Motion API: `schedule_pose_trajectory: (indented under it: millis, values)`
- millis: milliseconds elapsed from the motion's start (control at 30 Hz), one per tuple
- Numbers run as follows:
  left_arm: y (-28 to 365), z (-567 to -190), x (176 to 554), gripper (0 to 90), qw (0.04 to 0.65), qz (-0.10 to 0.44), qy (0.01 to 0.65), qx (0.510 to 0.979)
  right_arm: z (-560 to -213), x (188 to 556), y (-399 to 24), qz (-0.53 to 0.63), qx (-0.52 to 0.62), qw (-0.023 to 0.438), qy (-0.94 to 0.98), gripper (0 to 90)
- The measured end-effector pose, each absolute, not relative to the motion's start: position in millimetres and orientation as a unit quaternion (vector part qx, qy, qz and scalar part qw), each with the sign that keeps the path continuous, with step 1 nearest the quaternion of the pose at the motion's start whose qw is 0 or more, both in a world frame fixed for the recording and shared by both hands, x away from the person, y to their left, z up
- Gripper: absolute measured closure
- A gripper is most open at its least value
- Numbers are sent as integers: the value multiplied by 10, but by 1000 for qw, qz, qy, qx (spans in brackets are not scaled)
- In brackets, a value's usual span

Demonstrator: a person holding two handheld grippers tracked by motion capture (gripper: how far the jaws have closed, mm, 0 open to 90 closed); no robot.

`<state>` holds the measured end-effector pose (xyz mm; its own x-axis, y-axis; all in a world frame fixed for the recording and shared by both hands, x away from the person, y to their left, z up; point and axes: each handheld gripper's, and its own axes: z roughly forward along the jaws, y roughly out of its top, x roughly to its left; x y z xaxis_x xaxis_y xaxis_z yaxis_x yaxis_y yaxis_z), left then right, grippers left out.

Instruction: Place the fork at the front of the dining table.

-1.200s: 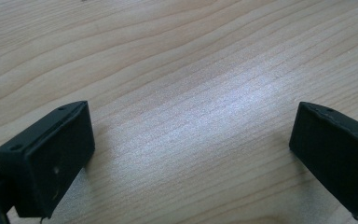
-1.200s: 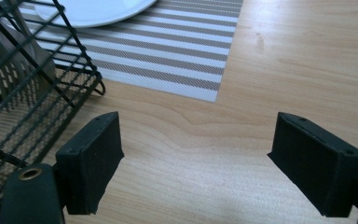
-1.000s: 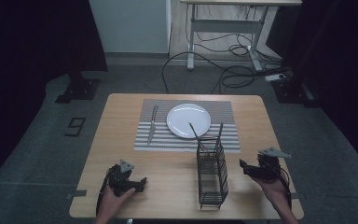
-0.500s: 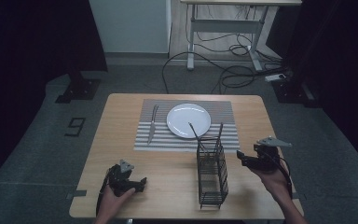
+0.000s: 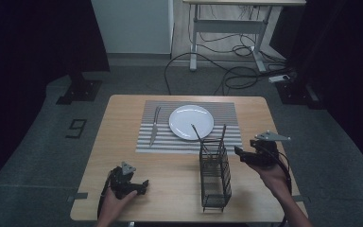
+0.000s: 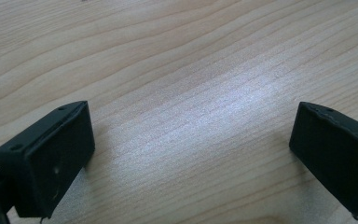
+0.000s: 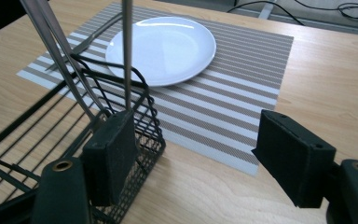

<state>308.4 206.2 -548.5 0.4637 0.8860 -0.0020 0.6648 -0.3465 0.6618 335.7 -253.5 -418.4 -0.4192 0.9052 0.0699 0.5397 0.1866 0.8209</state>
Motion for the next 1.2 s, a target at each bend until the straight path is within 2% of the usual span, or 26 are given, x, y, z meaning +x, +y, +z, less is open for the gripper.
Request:
schedule_pose_trajectory:
  millis: [1200]
  values:
    - [2064,-5485,3084,0,303,182,484,801,-4087,3598,-2166,416,466,212,752,347]
